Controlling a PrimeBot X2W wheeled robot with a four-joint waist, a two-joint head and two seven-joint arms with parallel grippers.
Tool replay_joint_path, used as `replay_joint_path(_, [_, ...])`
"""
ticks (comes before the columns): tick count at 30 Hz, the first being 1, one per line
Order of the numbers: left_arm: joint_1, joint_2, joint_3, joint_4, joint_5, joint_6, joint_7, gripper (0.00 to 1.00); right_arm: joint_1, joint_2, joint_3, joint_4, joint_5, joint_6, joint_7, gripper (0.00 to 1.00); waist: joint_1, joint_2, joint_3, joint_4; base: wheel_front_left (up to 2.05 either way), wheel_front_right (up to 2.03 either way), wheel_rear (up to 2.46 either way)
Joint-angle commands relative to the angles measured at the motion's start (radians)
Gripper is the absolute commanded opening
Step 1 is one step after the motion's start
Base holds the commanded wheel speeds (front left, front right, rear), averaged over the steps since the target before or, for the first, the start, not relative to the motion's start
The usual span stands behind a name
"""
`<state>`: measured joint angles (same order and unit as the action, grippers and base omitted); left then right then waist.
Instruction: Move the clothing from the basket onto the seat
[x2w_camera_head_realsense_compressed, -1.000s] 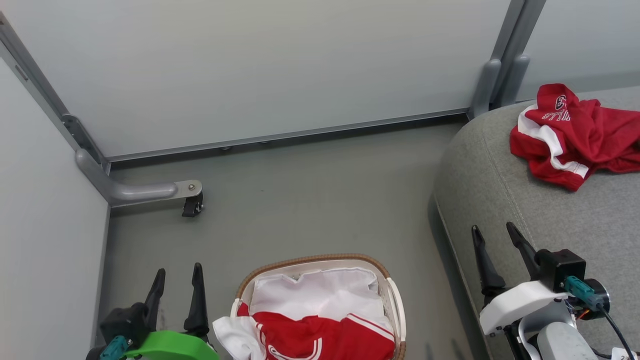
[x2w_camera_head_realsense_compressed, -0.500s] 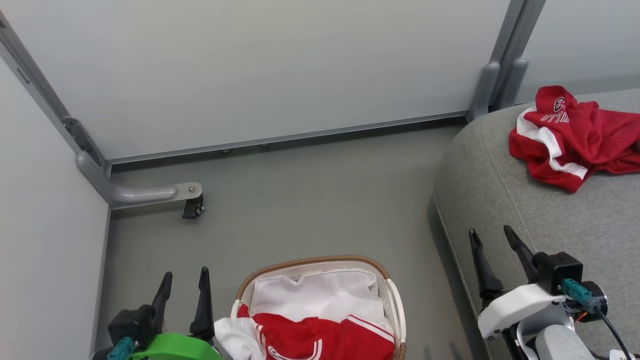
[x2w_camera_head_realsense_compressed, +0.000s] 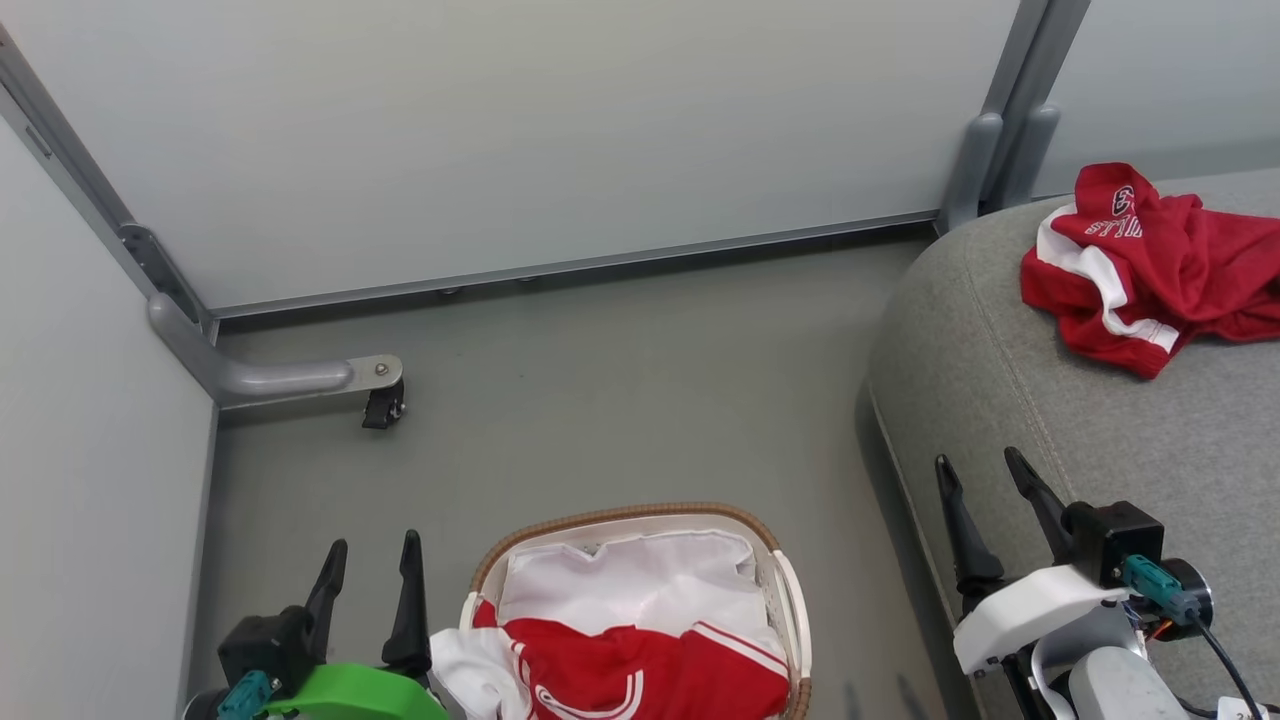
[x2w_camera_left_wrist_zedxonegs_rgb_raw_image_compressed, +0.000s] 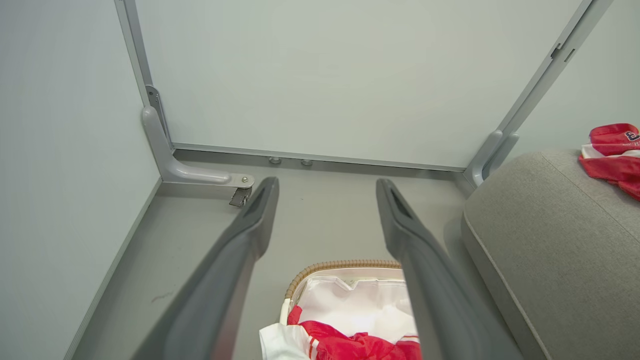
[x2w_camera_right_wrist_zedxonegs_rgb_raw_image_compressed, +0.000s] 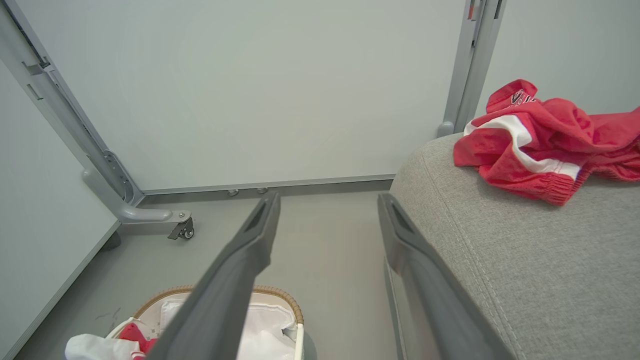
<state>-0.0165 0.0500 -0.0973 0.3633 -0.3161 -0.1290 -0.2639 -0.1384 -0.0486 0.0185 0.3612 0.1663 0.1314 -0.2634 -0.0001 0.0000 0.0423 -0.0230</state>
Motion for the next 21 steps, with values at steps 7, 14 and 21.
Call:
replay_joint_path(7, [-0.060,0.001,-0.037,0.014,0.022,-0.003,-0.001,1.00,-0.037,-0.003,-0.008,-0.017,-0.007,-0.001,-0.002,1.00,0.0001,0.0000,0.051,-0.002,0.00,0.00,0.00])
replay_joint_path(14, [-0.230,0.027,-0.172,0.127,0.044,-0.003,-0.001,1.00,-0.102,-0.003,-0.031,-0.053,-0.031,-0.001,-0.002,1.00,0.0001,0.0000,0.160,-0.009,0.00,0.00,0.00])
replay_joint_path(21, [-0.436,0.032,-0.374,0.276,0.030,-0.003,-0.001,1.00,-0.191,-0.003,-0.044,-0.102,-0.054,-0.001,-0.002,1.00,0.0001,0.0000,0.314,-0.041,0.00,0.00,0.00])
